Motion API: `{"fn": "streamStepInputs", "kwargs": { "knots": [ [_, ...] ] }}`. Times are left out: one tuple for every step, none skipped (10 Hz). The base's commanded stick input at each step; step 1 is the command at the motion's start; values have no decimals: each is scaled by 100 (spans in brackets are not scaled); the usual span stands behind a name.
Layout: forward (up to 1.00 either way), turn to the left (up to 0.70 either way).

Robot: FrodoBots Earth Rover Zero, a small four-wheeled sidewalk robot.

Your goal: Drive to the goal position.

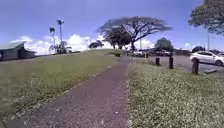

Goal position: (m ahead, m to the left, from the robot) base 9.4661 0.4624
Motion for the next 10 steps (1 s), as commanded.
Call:
{"fn": "streamStepInputs", "kwargs": {
  "knots": [
    [85, 0],
    [100, 0],
    [100, 0],
    [100, 0],
    [100, 0],
    [100, 0],
    [100, 0],
    [100, 0],
    [100, 0],
    [100, 0]
  ]
}}
